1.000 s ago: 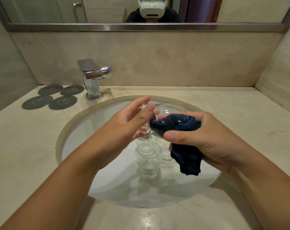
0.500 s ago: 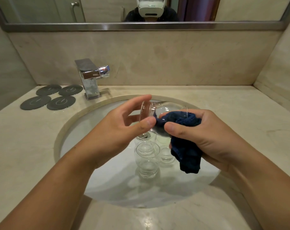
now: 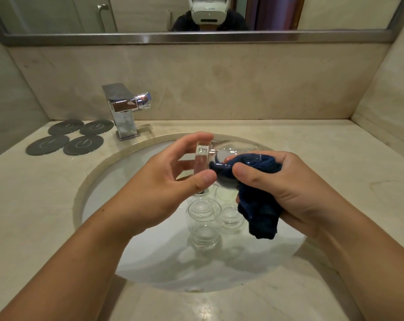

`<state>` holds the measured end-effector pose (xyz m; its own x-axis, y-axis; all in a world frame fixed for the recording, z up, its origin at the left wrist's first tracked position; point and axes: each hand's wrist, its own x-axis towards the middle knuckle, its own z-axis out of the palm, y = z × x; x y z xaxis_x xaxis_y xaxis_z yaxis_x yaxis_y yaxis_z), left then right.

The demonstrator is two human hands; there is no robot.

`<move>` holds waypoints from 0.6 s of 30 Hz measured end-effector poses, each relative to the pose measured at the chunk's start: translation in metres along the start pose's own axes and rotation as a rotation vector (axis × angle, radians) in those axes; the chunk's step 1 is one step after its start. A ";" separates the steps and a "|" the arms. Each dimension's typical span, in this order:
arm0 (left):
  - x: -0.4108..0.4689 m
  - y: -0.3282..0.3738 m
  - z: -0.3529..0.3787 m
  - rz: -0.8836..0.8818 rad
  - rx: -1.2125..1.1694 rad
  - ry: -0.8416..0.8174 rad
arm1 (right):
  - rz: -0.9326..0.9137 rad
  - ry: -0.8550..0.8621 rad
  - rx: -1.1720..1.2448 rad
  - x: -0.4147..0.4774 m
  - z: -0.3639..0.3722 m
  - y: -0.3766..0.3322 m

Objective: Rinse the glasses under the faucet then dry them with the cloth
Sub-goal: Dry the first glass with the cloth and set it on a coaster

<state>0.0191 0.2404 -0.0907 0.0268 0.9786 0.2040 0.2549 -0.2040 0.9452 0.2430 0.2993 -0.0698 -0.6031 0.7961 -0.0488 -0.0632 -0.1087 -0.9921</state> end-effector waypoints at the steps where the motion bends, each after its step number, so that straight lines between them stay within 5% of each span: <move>1: 0.000 0.000 0.001 0.008 -0.002 0.004 | 0.002 0.006 0.018 0.001 0.000 0.000; 9: 0.004 -0.004 0.008 -0.131 -0.178 0.114 | -0.019 0.013 0.027 -0.001 0.003 0.001; 18: 0.002 -0.004 0.003 -0.007 -0.037 0.089 | 0.047 -0.061 0.006 -0.003 -0.002 -0.002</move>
<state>0.0214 0.2437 -0.0948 -0.0608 0.9741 0.2178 0.2194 -0.1998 0.9550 0.2459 0.2984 -0.0680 -0.6525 0.7527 -0.0879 -0.0388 -0.1490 -0.9881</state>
